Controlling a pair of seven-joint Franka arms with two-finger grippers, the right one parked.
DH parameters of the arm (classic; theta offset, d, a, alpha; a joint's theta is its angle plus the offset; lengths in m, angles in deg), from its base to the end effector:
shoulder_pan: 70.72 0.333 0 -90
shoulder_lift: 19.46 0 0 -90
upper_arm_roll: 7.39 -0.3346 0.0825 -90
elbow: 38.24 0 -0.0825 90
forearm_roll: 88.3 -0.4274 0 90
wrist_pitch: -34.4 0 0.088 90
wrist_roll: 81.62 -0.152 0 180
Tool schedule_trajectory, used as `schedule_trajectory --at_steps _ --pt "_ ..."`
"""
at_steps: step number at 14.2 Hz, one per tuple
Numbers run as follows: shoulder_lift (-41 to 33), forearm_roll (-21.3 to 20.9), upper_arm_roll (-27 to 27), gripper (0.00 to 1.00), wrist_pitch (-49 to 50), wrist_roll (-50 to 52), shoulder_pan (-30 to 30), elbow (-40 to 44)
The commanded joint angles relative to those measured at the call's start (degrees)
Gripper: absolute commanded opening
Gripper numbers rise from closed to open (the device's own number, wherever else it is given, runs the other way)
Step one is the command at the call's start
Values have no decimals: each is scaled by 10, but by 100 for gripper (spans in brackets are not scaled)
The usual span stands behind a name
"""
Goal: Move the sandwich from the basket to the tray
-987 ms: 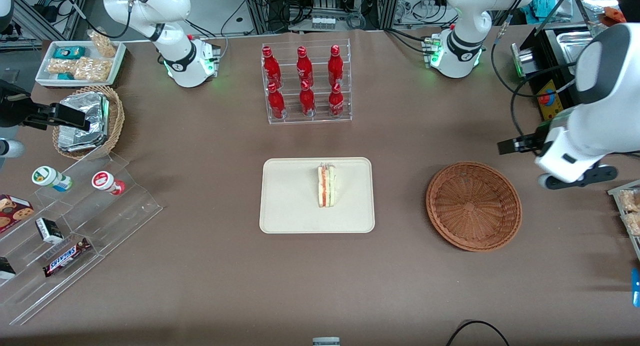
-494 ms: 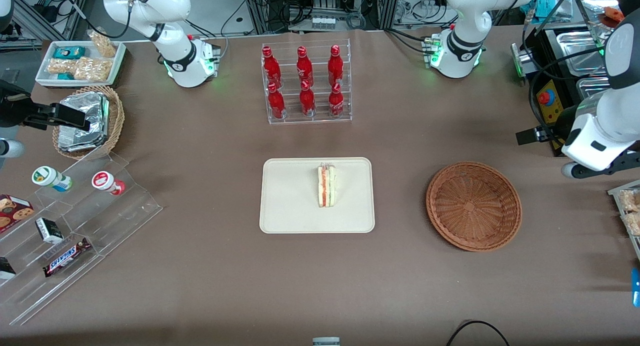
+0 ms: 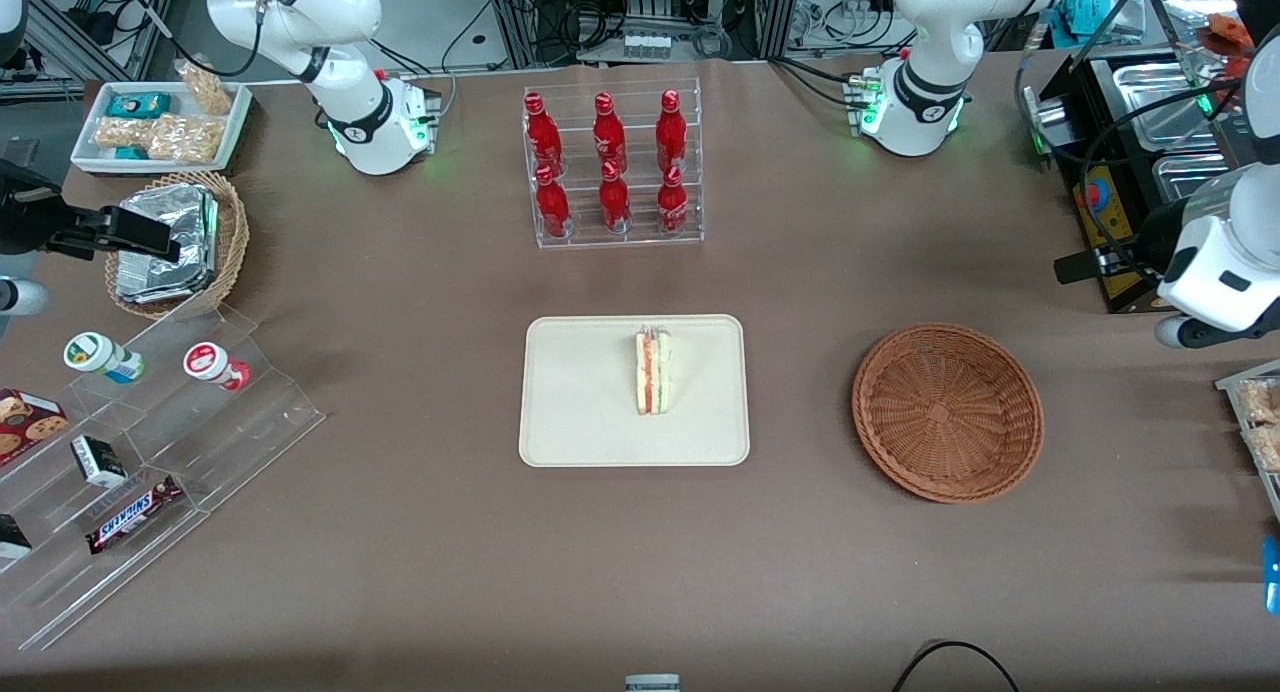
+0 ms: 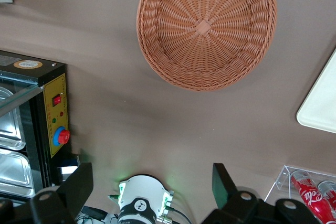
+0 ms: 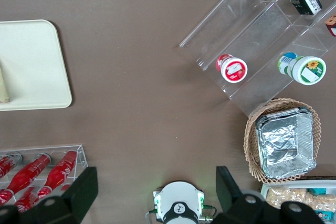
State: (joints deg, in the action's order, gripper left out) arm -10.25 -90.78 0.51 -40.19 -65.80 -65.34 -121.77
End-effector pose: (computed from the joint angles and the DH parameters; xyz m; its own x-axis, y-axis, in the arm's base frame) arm 0.6018 -0.0135 0.5411 0.9261 0.2382 -0.2925 0.2165 -0.9706 -0.1049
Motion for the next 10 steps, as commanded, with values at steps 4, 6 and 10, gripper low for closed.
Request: schedule_trajectory --at_steps 4,6,10 --pt "-37 27 8 100 17 -6 19 -15" --pt "-53 28 9 100 24 -7 17 -16" --pt "-80 27 17 100 34 -11 14 -44"
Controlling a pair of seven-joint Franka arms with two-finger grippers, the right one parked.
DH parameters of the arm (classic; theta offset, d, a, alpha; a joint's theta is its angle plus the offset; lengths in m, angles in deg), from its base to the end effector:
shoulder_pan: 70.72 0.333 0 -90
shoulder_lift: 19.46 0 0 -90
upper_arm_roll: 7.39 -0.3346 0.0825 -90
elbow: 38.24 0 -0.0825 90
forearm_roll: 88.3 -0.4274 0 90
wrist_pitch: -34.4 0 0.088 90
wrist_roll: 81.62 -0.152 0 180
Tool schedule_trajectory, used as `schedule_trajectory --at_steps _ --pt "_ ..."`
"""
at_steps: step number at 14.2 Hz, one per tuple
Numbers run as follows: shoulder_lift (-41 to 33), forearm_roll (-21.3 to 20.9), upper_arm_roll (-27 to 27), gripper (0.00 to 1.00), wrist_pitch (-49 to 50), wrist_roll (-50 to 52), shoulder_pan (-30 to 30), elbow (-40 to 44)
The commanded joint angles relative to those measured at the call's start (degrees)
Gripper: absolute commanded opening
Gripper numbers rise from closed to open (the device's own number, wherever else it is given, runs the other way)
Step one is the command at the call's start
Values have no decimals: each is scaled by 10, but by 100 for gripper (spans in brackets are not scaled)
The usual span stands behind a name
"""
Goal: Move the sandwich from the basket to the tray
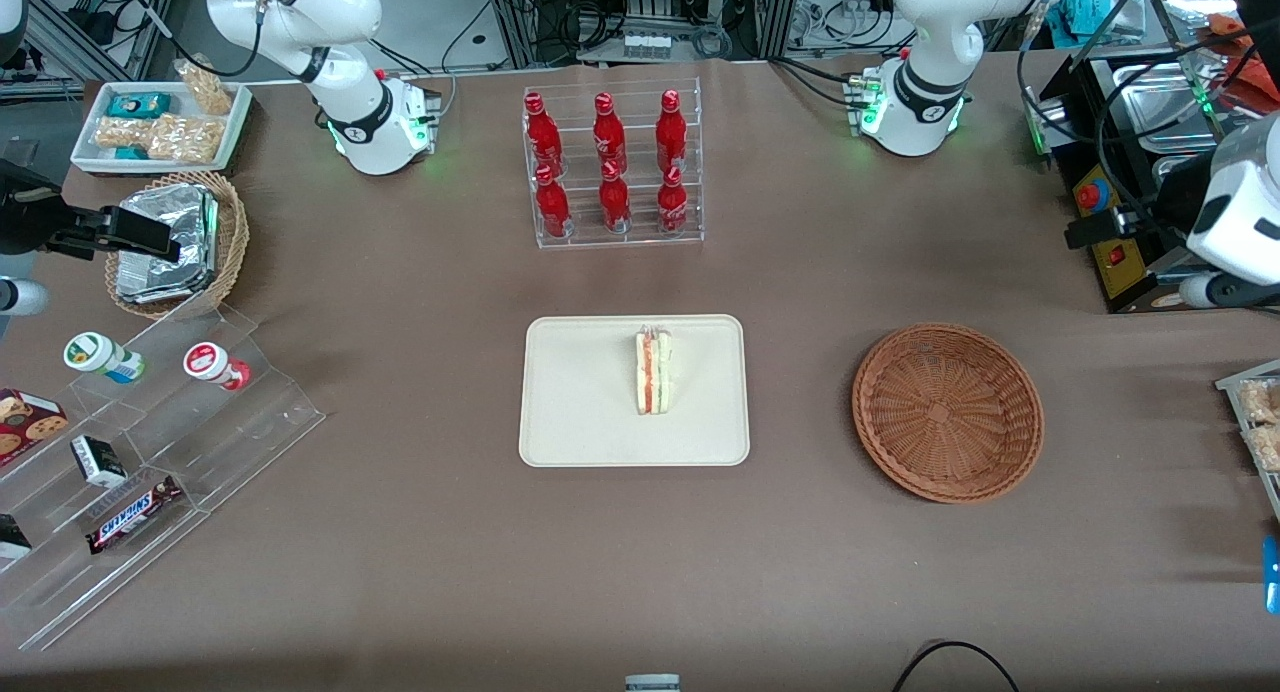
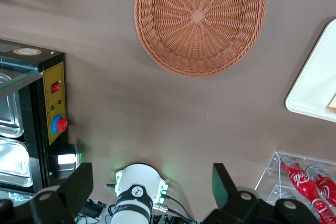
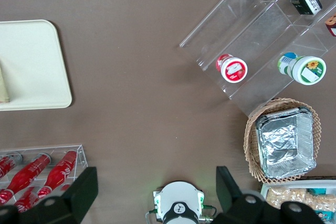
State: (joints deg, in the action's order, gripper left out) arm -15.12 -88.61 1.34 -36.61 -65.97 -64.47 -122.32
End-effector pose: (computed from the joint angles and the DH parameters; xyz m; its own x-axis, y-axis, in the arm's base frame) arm 0.5705 -0.0206 0.5838 0.9297 0.2285 -0.2889 0.2161 -0.9735 -0.0746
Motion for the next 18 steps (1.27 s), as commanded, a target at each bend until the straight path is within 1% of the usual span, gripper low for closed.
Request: schedule_trajectory --at_steps 1,4,8,10,12,13,15,18 --pt "-40 5 13 100 -2 -11 9 -52" --pt "-50 7 13 100 0 -11 9 -52" --pt "-44 7 13 100 -9 -10 10 -37" --pt "-43 7 13 100 -49 -9 8 -38" --pt "-43 24 13 100 -55 -9 10 -36" --pt "-38 29 12 100 -55 -9 10 -33" --pt "-21 28 11 100 -50 -6 10 3" --pt "-16 24 11 100 -50 -6 10 4"
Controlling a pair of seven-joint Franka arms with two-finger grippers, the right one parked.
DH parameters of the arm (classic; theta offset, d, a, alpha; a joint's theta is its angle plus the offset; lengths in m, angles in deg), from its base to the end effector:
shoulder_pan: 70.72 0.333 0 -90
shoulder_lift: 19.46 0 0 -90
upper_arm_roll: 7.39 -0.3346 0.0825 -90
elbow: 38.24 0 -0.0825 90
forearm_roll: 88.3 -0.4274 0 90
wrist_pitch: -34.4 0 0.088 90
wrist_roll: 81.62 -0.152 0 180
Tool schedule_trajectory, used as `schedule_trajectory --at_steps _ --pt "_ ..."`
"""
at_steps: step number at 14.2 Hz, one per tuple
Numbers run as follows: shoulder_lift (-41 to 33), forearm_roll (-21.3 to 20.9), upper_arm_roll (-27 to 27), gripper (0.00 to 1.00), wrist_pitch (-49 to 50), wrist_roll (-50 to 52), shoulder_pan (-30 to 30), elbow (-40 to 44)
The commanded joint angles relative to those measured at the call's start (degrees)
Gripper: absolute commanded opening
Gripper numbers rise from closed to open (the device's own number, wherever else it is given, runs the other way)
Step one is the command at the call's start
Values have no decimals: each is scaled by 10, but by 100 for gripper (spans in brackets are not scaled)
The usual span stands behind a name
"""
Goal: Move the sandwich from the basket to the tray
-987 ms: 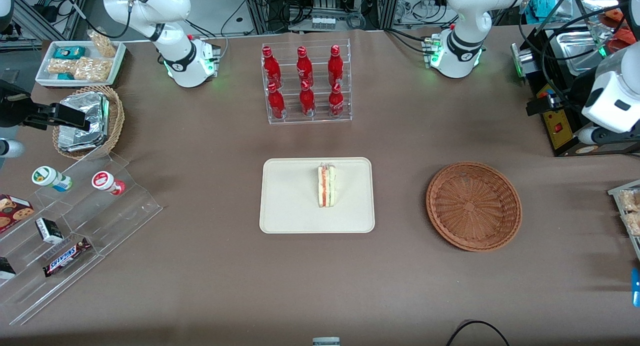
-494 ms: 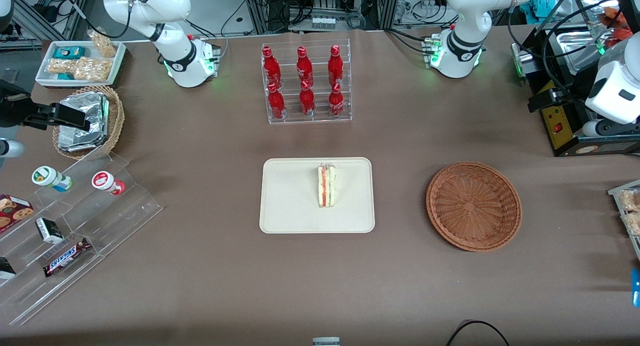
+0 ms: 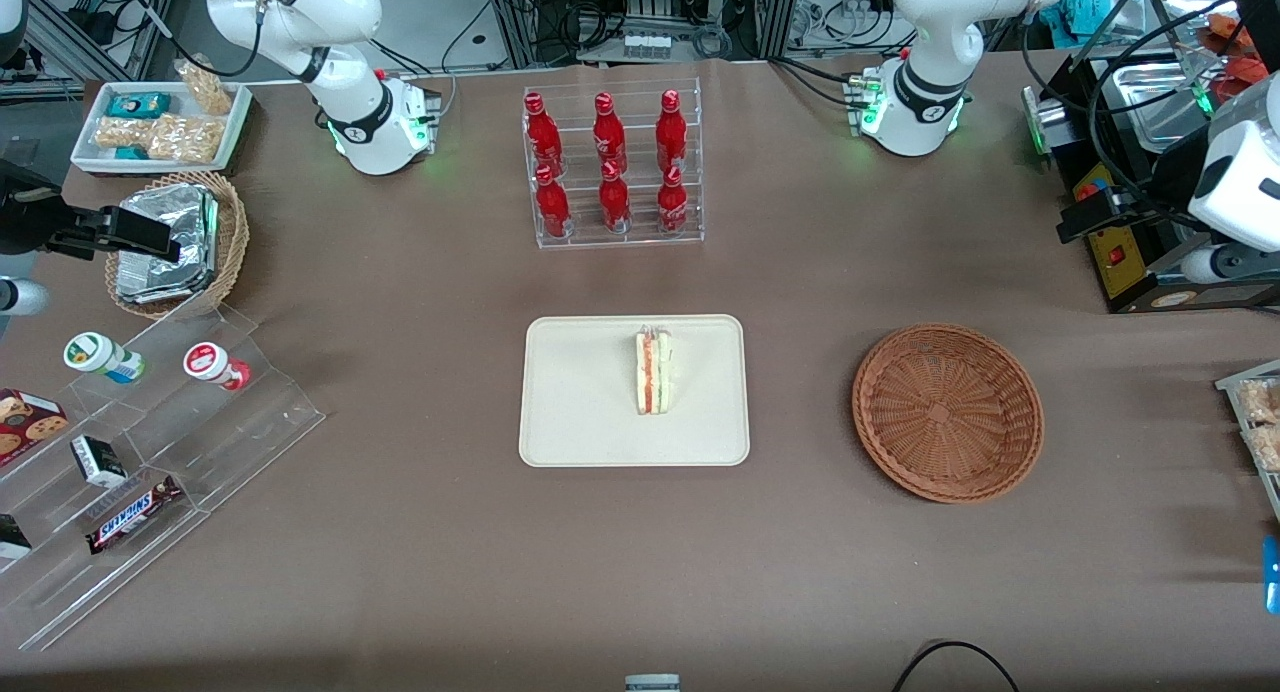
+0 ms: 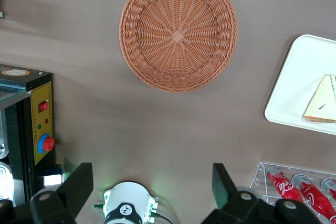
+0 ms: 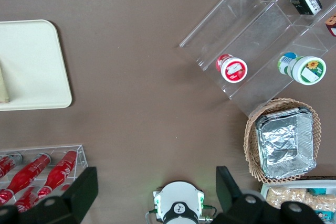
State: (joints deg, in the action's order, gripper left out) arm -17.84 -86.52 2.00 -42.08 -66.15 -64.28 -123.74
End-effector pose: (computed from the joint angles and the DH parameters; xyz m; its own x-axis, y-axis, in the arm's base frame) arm 0.5720 -0.0334 0.6037 0.9597 0.2097 -0.1870 0.2107 -0.9774 -0.0148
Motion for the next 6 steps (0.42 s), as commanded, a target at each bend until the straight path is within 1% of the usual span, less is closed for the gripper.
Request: schedule_trajectory --at_steps 1,6 --pt "11 2 4 100 5 -4 9 19" --pt "12 -2 5 100 4 -9 6 21"
